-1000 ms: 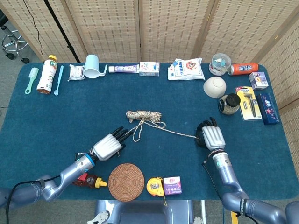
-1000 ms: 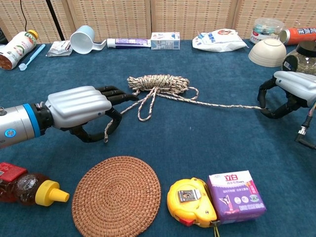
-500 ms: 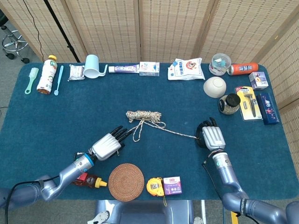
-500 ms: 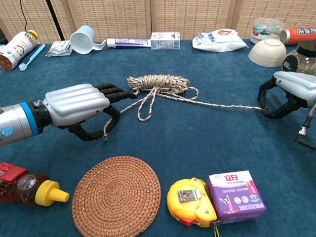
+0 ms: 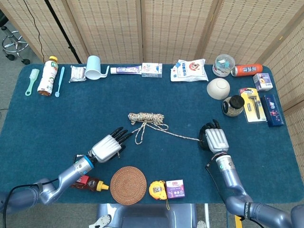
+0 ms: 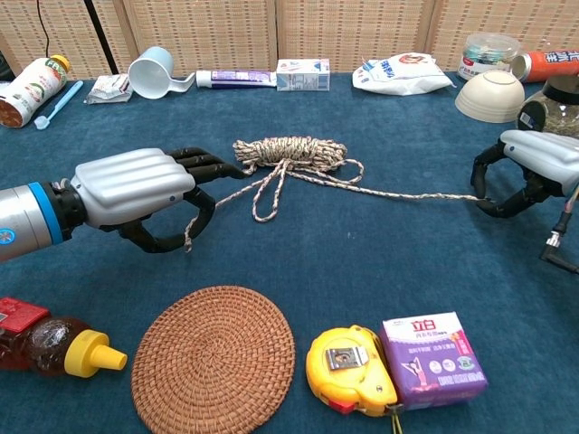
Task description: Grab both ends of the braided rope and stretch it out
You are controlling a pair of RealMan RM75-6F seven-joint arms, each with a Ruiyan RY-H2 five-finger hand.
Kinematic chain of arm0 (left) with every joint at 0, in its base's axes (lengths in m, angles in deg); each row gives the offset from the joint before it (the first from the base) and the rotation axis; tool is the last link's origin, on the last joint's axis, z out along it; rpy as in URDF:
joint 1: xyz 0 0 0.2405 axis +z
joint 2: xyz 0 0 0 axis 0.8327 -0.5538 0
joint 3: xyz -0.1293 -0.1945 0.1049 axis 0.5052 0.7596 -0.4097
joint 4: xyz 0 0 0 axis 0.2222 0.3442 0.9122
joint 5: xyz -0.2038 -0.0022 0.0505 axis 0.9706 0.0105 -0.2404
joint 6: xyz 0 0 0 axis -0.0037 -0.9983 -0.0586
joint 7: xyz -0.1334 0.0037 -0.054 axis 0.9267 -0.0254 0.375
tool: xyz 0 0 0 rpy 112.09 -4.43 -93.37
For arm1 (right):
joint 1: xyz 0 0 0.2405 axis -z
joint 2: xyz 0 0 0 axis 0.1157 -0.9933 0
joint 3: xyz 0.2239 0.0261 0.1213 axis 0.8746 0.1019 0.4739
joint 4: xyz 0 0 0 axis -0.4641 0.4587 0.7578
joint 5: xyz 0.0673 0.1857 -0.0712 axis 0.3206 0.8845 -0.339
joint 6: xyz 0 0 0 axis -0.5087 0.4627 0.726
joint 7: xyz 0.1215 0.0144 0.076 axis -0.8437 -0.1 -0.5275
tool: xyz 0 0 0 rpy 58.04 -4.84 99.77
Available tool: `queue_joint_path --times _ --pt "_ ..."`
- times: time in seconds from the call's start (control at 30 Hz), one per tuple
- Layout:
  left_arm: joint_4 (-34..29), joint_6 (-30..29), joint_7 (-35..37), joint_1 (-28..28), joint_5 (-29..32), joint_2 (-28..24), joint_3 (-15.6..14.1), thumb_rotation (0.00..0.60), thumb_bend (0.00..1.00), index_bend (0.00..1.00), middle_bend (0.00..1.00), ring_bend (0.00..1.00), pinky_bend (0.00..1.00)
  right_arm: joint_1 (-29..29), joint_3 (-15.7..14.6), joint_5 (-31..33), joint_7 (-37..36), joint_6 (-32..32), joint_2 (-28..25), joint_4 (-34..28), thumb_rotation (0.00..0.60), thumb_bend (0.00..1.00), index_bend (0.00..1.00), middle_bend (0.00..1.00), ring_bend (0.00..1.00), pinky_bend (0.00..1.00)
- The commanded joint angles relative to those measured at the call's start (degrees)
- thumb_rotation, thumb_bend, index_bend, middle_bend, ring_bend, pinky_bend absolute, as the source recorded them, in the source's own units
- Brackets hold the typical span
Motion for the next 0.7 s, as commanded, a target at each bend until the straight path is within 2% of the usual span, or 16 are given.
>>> queue_joint_path --times 0.03,0.23,0.33,0.53,0.7 --pt "-0.19 -0.10 0.10 0.03 0.04 -0.26 0.05 0.600 0.39 0.67 0.07 0.00 0.00 -0.03 0.02 -0.05 0.09 0.06 -0.06 -0.11 0.600 0.51 0.65 0.36 0.20 0.00" --pt "-1.37 -1.10 0.49 0.42 0.29 -1.78 0.39 0.600 0.39 0.68 0.10 0.00 0.00 -0.11 0.37 -0.32 0.06 0.59 -0.49 -0.84 0.600 0.51 0.65 0.37 0.21 0.00" --pt "-2.77 -1.97 0.86 0.90 0.55 -3.36 0.58 0.600 0.39 0.70 0.16 0.03 0.00 -0.18 0.51 -0.69 0.17 0.90 -1.14 -1.82 0.600 0.51 0.65 0.37 0.21 0.00" --pt "-5.29 -4.78 0.84 2.70 1.31 -7.63 1.03 0.600 0.39 0.72 0.22 0.07 0.00 -0.14 0.63 -1.32 0.44 1.57 -2.77 -3.56 0.600 0.51 0.65 0.37 0.21 0.00" --pt "-6.56 -5.32 0.65 3.42 1.78 -9.49 1.17 0.600 0.39 0.72 0.22 0.08 0.00 -0.08 0.56 -1.61 0.29 1.72 -3.59 -4.52 0.600 0.51 0.66 0.37 0.21 0.00"
